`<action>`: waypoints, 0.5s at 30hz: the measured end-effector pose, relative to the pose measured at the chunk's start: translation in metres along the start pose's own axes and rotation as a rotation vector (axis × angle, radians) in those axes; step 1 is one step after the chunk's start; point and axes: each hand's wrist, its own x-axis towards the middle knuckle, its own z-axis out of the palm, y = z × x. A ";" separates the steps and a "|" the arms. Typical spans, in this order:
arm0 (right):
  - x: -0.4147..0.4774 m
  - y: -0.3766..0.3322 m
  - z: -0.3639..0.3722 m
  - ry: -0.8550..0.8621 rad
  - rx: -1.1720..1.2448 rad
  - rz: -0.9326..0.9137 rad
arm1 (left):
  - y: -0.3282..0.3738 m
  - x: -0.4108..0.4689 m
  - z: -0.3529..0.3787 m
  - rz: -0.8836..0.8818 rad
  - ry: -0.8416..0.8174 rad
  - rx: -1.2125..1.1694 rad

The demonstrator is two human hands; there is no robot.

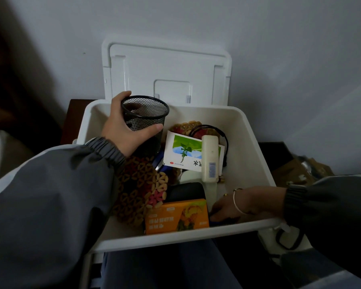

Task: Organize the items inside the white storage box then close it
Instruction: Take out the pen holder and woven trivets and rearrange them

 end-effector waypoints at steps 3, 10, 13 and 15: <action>-0.007 0.003 -0.002 0.022 -0.053 -0.067 | 0.000 0.000 0.000 0.004 -0.009 0.020; -0.029 0.021 -0.011 0.165 -0.182 -0.126 | -0.005 -0.001 0.004 -0.017 -0.038 0.055; -0.044 0.024 -0.011 0.255 -0.290 -0.117 | -0.007 -0.002 0.006 -0.056 -0.080 0.068; -0.058 0.026 -0.014 0.349 -0.305 -0.086 | -0.008 -0.006 0.007 -0.076 -0.112 0.065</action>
